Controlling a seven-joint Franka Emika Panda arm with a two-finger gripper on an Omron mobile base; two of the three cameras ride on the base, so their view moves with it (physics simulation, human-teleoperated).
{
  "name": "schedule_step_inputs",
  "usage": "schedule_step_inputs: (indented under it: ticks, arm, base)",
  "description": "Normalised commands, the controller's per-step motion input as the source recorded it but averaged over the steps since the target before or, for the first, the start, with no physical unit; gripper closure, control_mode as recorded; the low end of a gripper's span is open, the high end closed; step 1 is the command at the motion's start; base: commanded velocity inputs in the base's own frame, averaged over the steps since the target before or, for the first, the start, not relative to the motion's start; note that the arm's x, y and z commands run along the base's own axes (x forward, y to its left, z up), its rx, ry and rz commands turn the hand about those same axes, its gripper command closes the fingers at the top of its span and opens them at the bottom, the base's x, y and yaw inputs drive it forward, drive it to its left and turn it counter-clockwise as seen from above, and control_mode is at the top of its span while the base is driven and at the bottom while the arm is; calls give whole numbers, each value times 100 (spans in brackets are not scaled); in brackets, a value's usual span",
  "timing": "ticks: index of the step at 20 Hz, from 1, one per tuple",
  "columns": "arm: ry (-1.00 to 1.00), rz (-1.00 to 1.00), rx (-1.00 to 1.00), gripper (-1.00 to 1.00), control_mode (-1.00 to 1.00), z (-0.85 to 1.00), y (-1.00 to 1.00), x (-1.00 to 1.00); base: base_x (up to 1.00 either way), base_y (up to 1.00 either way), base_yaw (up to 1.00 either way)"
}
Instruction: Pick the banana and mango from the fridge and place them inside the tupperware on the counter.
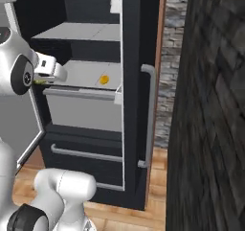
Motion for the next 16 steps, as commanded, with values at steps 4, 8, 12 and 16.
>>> schedule_step_inputs:
  ticks: [4, 8, 12, 16]
  arm:
    - [0, 0, 0, 100, 100, 0, 0, 0]
    - [0, 0, 0, 100, 100, 0, 0, 0]
    - [0, 0, 0, 100, 100, 0, 0, 0]
    - [0, 0, 0, 100, 100, 0, 0, 0]
  base:
    - [-100, 18, 0]
    - [-44, 60, -1]
    - [1, 97, 0]
    - [13, 100, -1]
